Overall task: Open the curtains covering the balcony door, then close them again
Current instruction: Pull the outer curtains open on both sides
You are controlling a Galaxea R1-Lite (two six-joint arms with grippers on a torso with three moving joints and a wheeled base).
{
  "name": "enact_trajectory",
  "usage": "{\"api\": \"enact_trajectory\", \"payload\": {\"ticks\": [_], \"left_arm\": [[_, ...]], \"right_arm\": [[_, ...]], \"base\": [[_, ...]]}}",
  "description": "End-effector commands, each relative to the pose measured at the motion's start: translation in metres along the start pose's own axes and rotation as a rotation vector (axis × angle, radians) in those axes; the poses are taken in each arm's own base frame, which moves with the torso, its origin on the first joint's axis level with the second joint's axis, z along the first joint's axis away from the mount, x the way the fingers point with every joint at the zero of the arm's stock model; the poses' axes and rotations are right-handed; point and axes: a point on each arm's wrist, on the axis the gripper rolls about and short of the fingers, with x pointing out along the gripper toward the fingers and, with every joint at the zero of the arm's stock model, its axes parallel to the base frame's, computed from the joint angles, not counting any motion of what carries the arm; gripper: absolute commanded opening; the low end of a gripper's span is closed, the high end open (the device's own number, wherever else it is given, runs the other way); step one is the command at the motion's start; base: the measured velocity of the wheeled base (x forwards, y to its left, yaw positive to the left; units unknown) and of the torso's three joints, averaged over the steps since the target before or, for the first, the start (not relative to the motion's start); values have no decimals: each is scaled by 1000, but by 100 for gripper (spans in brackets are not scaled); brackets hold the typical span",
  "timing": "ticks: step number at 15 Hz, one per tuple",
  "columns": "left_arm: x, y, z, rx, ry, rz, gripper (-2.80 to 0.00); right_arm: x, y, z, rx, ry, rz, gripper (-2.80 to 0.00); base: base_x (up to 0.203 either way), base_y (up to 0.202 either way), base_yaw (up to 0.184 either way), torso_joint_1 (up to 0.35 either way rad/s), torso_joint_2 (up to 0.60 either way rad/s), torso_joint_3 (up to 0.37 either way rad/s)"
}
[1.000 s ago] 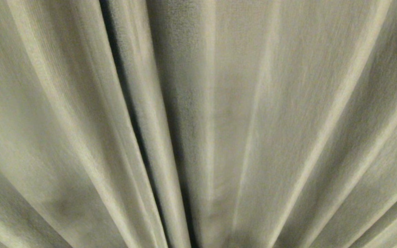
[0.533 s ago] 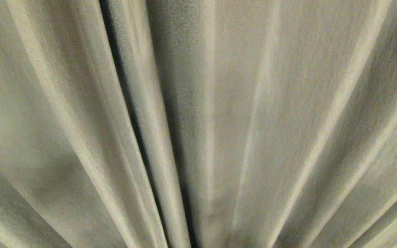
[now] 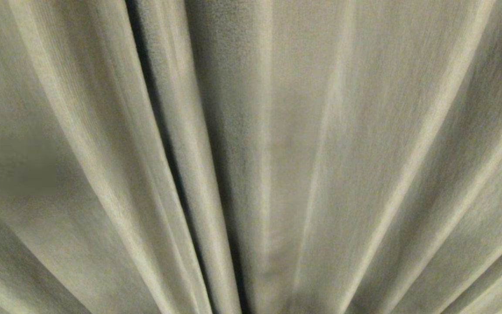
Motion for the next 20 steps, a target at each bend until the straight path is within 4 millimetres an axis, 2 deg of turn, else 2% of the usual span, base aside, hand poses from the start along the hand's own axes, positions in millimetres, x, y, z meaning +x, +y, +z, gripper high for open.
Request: {"api": "enact_trajectory", "payload": {"ticks": [1, 6, 9, 12, 16, 20], "left_arm": [[34, 17, -1, -45, 59, -50, 0], [80, 25, 3, -71, 71, -99, 0], [101, 20, 3, -65, 83, 3, 0], [121, 22, 3, 45, 102, 176, 0], [123, 25, 8, 138, 143, 317, 0], [118, 19, 17, 185, 167, 495, 0]], "right_arm": [[0, 0, 0, -1, 0, 1, -280], [0, 0, 0, -1, 0, 2, -280], [0, 0, 0, -1, 0, 4, -280], [0, 0, 0, -1, 0, 2, -280], [0, 0, 0, -1, 0, 2, -280], [0, 0, 0, -1, 0, 2, -280]], "base": [[0, 0, 0, 0, 0, 0], [0, 0, 0, 0, 0, 0], [0, 0, 0, 0, 0, 0], [0, 0, 0, 0, 0, 0], [0, 0, 0, 0, 0, 0], [0, 0, 0, 0, 0, 0]]}}
